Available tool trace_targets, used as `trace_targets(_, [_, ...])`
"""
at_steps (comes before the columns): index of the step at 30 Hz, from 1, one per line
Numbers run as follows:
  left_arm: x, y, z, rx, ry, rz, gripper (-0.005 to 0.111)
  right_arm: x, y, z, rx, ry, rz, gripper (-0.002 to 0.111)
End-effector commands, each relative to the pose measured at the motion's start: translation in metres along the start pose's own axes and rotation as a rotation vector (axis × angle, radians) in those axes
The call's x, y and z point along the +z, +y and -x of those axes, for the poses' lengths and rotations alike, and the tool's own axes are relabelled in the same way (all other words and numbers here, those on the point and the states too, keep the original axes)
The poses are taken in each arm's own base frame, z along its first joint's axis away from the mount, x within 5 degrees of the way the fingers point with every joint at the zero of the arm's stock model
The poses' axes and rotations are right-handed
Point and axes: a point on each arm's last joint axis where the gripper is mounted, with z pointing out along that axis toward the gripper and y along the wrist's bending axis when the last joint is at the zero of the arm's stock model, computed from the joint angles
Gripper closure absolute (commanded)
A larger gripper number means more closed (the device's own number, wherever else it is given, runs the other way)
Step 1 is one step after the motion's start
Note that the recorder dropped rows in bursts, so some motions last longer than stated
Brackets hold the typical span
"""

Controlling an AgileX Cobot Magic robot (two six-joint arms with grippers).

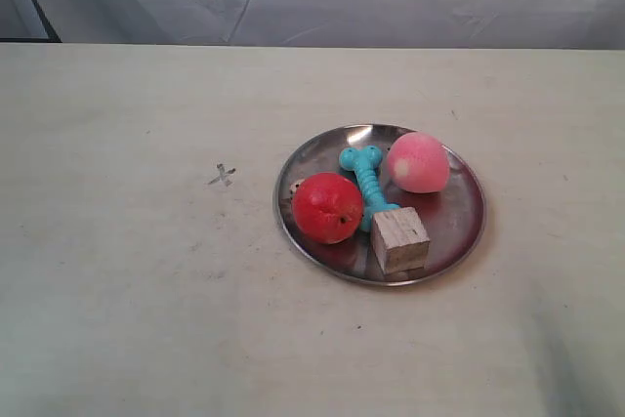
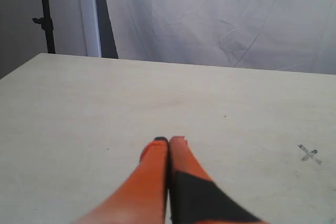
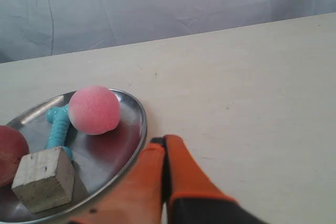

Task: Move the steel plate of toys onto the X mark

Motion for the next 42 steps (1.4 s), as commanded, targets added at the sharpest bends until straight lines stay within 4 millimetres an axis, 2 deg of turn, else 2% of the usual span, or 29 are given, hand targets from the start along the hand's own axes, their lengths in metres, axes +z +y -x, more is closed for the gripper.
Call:
trace_targets(1, [0.000,0.000,0.000,0.000,-0.008,-0.003,0.107,0.000,0.000,0.000,-0.005,-0.013,0.001,0.108])
trace_targets(15, [0.000,0.000,0.000,0.000,-0.008,-0.003,0.107,0.000,0.000,0.000,-0.005,-0.013,0.001,0.108])
trace_targets(19, [0.000,0.001,0.003,0.082,-0.043,0.013,0.107,0.000,0.000,0.001,-0.005,-0.019,0.000,0.108])
trace_targets(29, [-0.007,-0.002,0.034,0.000,-0.392,-0.022,0.107,0.000,0.000,0.001,-0.011,-0.018,-0.002,0.108])
trace_targets(34, [-0.012,0.001,0.044,-0.270,-0.518,-0.064,0.107,0.000,-0.002,0.003,-0.040,-0.040,-0.016,0.108])
trace_targets(38, [-0.018,0.002,0.052,-0.353,-0.626,-0.095,0.107,-0.002,-0.004,0.017,-0.059,-0.200,-0.045,0.108])
trace_targets(42, [-0.019,0.005,0.054,-0.479,-0.651,-0.111,0.107,-0.006,-0.005,0.032,0.036,-0.369,-0.053,0.108])
